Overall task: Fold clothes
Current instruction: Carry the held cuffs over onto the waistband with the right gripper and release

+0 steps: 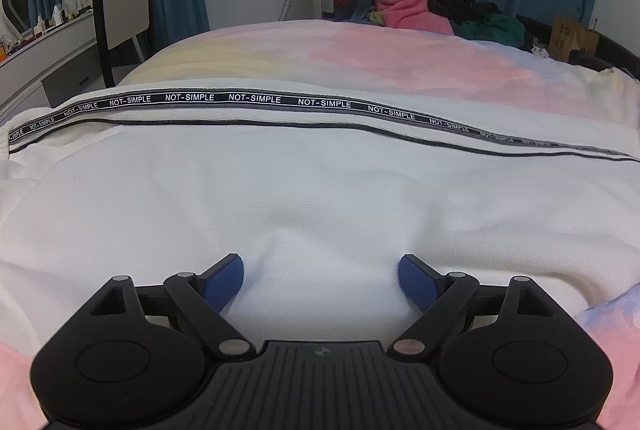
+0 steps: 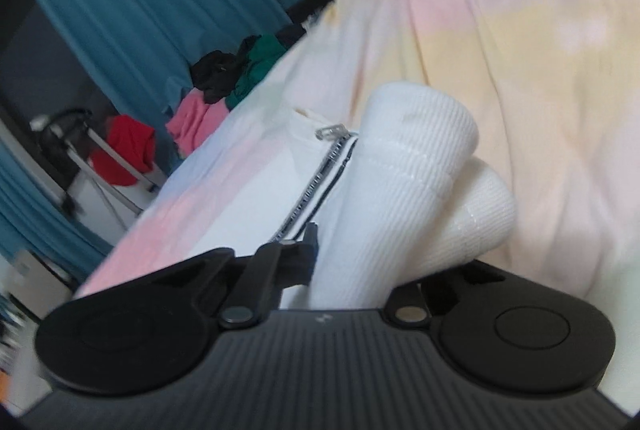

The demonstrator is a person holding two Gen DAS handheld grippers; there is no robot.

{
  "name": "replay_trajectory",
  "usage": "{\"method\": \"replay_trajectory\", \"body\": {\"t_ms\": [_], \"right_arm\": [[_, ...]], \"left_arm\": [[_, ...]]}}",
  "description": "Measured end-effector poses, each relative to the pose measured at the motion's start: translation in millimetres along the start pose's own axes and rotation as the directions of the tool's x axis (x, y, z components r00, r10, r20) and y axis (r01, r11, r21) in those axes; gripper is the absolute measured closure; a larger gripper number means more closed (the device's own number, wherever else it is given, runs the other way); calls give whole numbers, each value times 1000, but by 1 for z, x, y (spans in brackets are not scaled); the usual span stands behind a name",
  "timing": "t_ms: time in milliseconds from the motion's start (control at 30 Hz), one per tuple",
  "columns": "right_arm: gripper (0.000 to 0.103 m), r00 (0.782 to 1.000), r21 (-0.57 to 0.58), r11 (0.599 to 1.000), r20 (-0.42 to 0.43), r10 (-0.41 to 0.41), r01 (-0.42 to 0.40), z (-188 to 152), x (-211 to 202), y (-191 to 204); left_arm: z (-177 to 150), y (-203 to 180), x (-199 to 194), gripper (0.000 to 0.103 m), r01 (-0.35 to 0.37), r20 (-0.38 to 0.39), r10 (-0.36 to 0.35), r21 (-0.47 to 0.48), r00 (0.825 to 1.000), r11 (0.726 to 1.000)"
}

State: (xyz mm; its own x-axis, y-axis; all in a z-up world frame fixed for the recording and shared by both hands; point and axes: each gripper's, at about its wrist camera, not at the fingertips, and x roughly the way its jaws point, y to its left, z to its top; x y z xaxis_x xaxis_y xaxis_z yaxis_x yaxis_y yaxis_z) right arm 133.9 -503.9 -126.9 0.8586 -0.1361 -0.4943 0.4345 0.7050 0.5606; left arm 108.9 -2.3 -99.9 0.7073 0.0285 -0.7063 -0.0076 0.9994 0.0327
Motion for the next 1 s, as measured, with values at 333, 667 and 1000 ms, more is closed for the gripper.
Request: {"method": "replay_trajectory", "body": {"t_ms": [333,667,1000], "right_arm": [[90,931,-552,833,285,226,-33,-65,-109,184],[90,944,-922,358,-26,328,-150,-277,-109,272],[90,953,-951,272,-65,295,-149,-321,-112,287]], "left_arm": [[20,17,-24,17,37,62,-33,-63,998,997],[37,108,-69,17,122,142,-64,-447,988,886],[31,132,-59,17,222,141,-172,-543,975,810]]}}
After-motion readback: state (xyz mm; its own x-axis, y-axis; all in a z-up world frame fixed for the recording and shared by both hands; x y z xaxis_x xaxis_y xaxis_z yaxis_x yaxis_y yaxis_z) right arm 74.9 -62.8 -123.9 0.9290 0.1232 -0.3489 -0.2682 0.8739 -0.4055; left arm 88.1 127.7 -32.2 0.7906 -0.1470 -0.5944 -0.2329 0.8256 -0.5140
